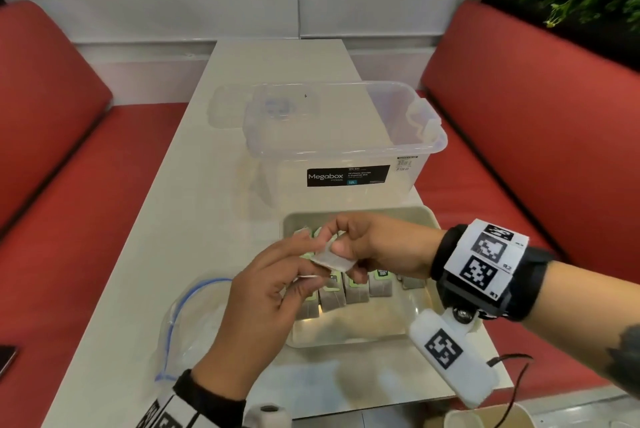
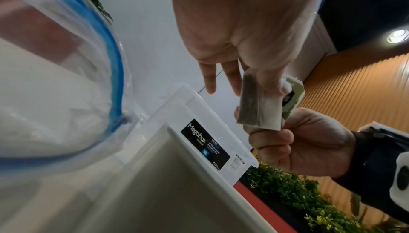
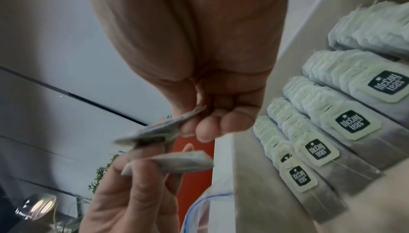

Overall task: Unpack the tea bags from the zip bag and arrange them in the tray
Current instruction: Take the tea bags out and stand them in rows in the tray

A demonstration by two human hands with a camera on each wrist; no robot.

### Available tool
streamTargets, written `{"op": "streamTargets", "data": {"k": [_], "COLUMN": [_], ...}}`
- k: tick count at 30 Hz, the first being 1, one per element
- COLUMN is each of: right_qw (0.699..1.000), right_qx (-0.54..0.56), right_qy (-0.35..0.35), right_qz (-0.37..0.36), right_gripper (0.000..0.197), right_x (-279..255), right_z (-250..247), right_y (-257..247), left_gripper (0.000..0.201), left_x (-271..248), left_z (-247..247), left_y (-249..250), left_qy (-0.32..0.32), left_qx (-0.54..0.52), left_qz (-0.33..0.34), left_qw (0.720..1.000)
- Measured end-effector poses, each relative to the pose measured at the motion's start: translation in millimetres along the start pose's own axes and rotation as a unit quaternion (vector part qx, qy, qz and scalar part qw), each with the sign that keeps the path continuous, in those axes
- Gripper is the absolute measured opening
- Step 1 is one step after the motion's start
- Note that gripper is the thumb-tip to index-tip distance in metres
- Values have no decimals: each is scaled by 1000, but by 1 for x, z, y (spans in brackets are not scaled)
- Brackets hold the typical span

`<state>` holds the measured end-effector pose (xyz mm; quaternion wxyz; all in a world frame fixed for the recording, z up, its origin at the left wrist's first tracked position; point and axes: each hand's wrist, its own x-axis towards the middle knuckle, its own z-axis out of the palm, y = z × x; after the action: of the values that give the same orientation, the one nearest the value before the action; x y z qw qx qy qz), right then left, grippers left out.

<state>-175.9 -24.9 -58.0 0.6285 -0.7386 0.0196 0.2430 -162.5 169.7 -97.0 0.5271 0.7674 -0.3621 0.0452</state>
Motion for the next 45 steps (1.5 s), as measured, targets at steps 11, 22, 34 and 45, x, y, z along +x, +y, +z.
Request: {"op": "streamTargets", "data": {"k": [11,22,34,45], "right_qw": [918,905,814,705], "right_qx": [-367,-384,-566,-670], "right_qy": [114,141,77,-64], "right_qz": [-97,-118,102,225], "right_gripper": [7,18,7,14], "right_x": [-20,-22,-34,10], "right_z": [1,-5,-60,-78], "right_y": [-35,-34,-18,30], "left_gripper": [12,21,28,10], "left_x": [9,12,0,-13], "left_z": [3,16,40,51], "left_y": [5,14,-7,-20], "left_qy": [-71,-53,-50,-67], "left_qx": [25,-43,-10,4], "left_qz": [-38,-132,-97,-118], "left_qw": [996,989,994,991]}}
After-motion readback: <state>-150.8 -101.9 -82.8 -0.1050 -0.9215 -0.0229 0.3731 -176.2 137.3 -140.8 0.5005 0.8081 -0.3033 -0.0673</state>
